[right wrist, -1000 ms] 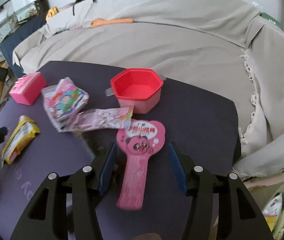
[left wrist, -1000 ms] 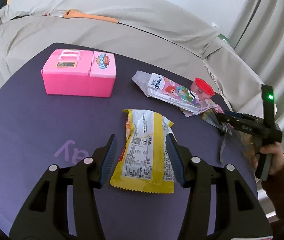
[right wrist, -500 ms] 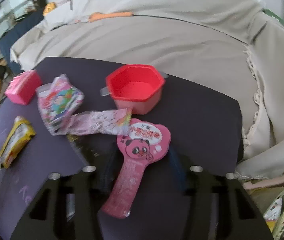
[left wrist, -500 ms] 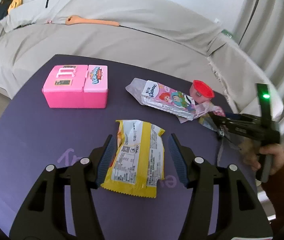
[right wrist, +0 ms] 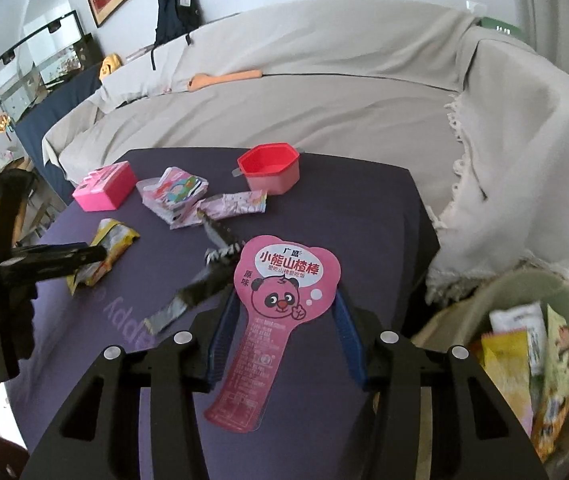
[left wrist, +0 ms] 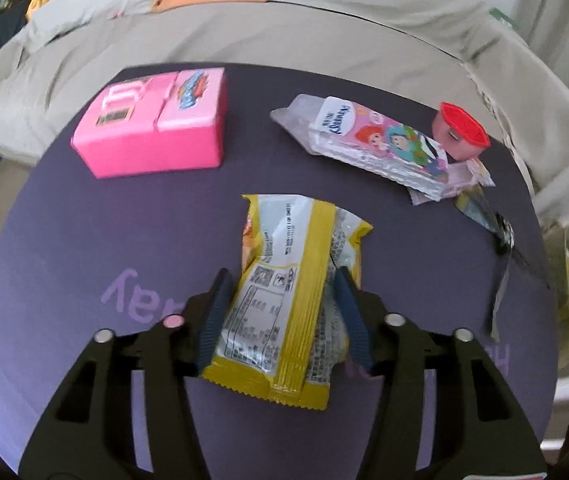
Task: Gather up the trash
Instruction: 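Grasp the yellow-white wrapper with the left tool while the right grasps the pink lollipop card, then carry the yellow wrapper and lollipop card over the bin and release both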
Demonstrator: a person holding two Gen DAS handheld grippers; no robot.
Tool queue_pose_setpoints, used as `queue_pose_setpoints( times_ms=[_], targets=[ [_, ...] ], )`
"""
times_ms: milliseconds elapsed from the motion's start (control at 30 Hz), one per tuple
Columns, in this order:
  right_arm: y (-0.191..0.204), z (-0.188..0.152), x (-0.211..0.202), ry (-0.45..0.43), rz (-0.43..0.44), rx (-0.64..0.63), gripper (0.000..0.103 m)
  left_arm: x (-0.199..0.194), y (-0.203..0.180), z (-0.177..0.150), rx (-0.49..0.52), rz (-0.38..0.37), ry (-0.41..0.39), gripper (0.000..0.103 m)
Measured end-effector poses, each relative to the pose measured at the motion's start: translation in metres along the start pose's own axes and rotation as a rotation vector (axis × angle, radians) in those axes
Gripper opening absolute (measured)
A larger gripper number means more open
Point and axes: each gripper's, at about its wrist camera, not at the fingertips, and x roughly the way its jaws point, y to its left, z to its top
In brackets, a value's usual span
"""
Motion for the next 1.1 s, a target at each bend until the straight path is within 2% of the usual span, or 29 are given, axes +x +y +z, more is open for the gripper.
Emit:
queue_pose_setpoints(
  times_ms=[100, 167, 300, 467, 667, 867, 967, 1100],
  targets=[
    [0.0, -0.007, -0.012, -0.02, -0.001, 0.006, 0.045, -0.01, 0.003, -0.001, -0.041, -0.05, -0.025, 0.02],
    [0.0, -0.01, -0.021, -0.038, 0.005, 0.009, 0.045, -0.024, -0.001, -0.003, -0.045, -0.057, -0.059, 0.014],
    [0.0, -0.008, -0.038, -0.082, 0.004, -0.006, 0.045, -0.054, -0.011, -0.003, -0.061, -0.093, -0.127, 0.013],
    [-0.004, -0.003, -0.065, -0.159, -0.004, -0.015, 0.045, -0.098, -0.043, 0.007, -0.031, -0.167, -0.226, 0.013],
    [-0.034, 0.002, -0.109, -0.255, -0.067, -0.002, 0.045, -0.139, -0.12, 0.029, 0.1, -0.302, -0.307, 0.013],
    [-0.089, -0.007, -0.156, -0.306, -0.195, 0.047, 0.045, -0.144, -0.216, 0.035, 0.248, -0.446, -0.288, 0.013],
    [-0.118, -0.017, -0.175, -0.317, -0.25, 0.086, 0.045, -0.133, -0.261, 0.029, 0.322, -0.494, -0.253, 0.013],
    [-0.15, -0.031, -0.19, -0.314, -0.299, 0.138, 0.045, -0.116, -0.301, 0.02, 0.383, -0.535, -0.209, 0.013]
  ],
)
